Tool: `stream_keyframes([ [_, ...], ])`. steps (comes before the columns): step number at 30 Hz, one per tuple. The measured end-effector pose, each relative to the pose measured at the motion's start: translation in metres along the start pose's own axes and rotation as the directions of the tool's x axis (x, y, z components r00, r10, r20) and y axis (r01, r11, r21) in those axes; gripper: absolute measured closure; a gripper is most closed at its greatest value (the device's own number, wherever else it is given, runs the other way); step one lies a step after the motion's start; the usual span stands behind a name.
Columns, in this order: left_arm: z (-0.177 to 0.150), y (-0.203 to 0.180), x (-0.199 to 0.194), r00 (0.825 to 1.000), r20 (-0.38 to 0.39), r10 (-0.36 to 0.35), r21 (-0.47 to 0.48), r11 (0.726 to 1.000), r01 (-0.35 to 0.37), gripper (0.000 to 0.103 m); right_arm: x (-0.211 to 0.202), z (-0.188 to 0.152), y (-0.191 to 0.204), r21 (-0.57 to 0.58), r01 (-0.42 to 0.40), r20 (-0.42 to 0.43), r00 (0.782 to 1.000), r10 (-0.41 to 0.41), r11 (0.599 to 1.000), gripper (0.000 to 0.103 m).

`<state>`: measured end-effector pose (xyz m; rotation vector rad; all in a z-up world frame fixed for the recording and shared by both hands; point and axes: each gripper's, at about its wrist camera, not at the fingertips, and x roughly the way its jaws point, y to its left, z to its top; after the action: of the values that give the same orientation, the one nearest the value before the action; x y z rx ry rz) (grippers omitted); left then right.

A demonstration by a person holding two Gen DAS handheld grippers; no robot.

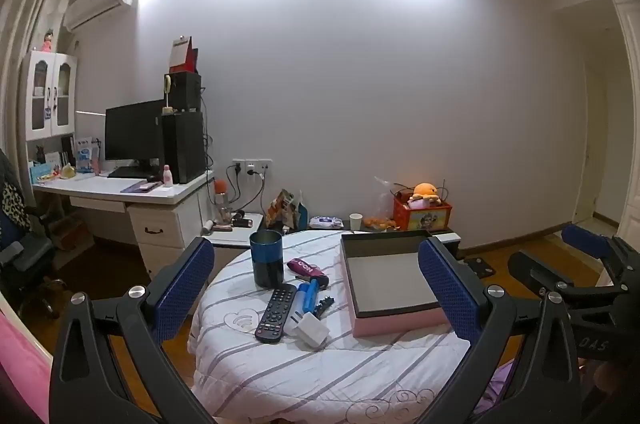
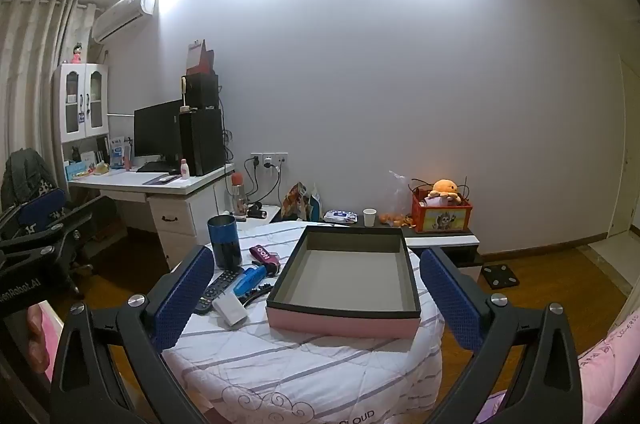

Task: Organize rigid objects

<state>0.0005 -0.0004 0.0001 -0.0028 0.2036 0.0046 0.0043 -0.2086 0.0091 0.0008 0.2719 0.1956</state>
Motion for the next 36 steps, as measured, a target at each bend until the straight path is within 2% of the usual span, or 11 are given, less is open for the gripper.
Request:
stream_keyframes([
  [12, -0.01, -0.006, 0.008, 1.0, -0.003, -0.004, -0.012, 1.0, 0.004, 0.0, 0.0, -0.001, -0.002, -0.001, -0.003, 0.001, 1.0, 0.003, 1.0, 0.0],
  [16, -0.009, 0.003, 0.009, 1.0, -0.008, -0.009, -0.033, 0.999, 0.009, 0.0, 0.0, -0.002, -0.001, -0.002, -0.002, -0.003, 1.0, 0.002, 1.0, 0.0],
  [36, -0.009, 0.006, 0.002, 1.0, 0.005, 0.004, -0.019, 1.0, -0.003, 0.0, 0.002, -0.005, 0.006, -0.011, -0.006, -0.018, 1.0, 0.006, 1.0, 0.0],
])
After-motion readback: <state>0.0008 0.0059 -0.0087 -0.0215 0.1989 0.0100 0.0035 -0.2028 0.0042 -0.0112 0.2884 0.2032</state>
